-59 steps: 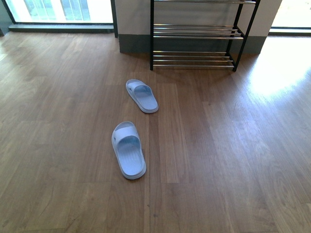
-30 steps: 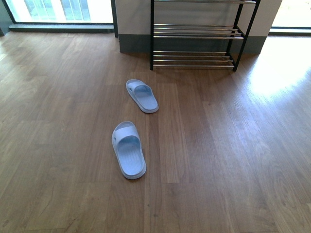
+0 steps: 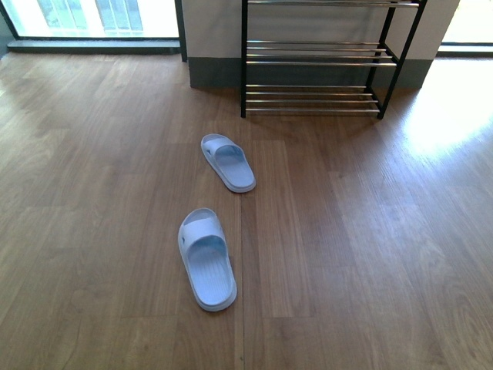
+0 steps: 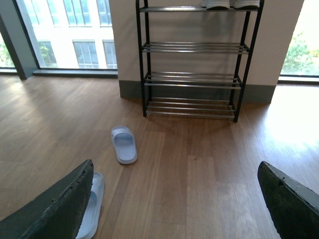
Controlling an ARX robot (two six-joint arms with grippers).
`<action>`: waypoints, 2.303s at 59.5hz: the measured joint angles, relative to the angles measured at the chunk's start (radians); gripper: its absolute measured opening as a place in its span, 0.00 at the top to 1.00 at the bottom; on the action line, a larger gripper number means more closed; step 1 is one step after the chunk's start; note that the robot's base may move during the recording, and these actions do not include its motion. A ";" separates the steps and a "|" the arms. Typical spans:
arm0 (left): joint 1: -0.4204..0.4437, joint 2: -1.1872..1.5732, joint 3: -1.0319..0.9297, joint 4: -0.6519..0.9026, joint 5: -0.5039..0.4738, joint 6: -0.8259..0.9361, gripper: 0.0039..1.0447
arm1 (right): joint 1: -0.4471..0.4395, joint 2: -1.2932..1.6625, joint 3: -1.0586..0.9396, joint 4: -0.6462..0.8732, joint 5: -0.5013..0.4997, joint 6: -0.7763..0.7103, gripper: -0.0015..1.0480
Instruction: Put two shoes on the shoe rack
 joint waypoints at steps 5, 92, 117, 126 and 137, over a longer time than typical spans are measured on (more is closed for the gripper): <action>0.000 0.000 0.000 0.000 0.000 0.000 0.09 | 0.000 -0.001 0.000 0.000 0.000 0.000 0.09; 0.000 0.000 0.000 0.000 -0.003 0.000 0.09 | 0.266 2.189 0.728 0.771 0.157 -0.112 0.09; 0.000 0.000 0.000 0.000 -0.003 0.000 0.09 | 0.329 2.665 1.172 0.647 0.155 -0.077 0.09; 0.000 0.000 0.000 0.000 -0.003 0.000 0.09 | 0.329 2.780 1.345 0.595 0.153 -0.067 0.09; 0.000 0.000 0.000 0.000 -0.003 0.000 0.09 | 0.316 2.882 1.501 0.550 0.154 -0.064 0.09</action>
